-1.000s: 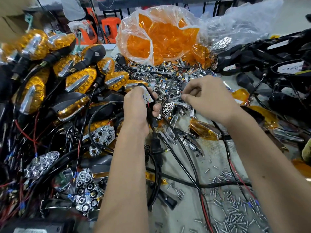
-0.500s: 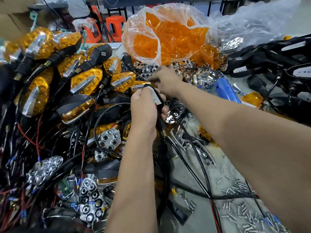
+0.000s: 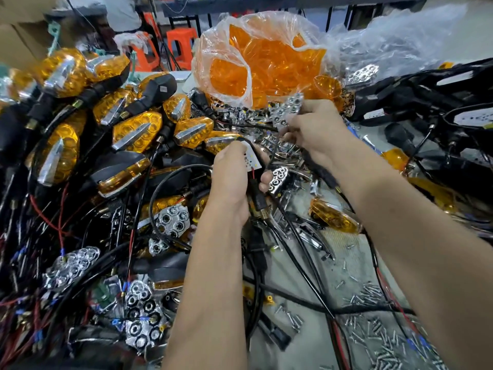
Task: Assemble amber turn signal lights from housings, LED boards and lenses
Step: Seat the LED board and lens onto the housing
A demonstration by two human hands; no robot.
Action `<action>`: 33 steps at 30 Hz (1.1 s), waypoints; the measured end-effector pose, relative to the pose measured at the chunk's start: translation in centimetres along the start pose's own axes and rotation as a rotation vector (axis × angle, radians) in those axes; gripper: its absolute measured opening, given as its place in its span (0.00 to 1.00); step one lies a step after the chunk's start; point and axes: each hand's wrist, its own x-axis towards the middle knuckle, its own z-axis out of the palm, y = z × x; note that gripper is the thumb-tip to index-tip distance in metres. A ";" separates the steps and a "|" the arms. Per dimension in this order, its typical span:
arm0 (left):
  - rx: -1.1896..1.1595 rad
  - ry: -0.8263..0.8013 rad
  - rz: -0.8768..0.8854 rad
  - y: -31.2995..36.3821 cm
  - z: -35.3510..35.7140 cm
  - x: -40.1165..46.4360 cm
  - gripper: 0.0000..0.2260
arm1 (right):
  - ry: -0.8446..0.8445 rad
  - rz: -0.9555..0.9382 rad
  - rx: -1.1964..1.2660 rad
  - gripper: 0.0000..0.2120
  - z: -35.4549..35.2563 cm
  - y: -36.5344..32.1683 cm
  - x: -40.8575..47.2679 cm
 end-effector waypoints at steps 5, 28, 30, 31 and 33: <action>-0.025 -0.079 -0.064 -0.3 1.4 -0.6 0.13 | -0.171 0.074 0.293 0.05 -5.0 -0.6 -5.5; 0.103 -0.254 -0.264 -1.0 2.9 -1.3 0.14 | -0.378 -0.348 -0.208 0.17 -4.4 0.3 -8.4; 0.038 -0.267 -0.326 -0.8 2.9 -1.3 0.15 | -0.371 -0.400 -0.276 0.16 -4.5 0.4 -8.3; 0.020 -0.265 -0.349 -0.7 2.8 -1.4 0.16 | -0.372 -0.418 -0.308 0.14 -4.5 0.4 -8.2; 0.000 -0.253 -0.382 -0.6 2.8 -1.4 0.17 | -0.388 -0.418 -0.331 0.14 -4.6 0.5 -8.1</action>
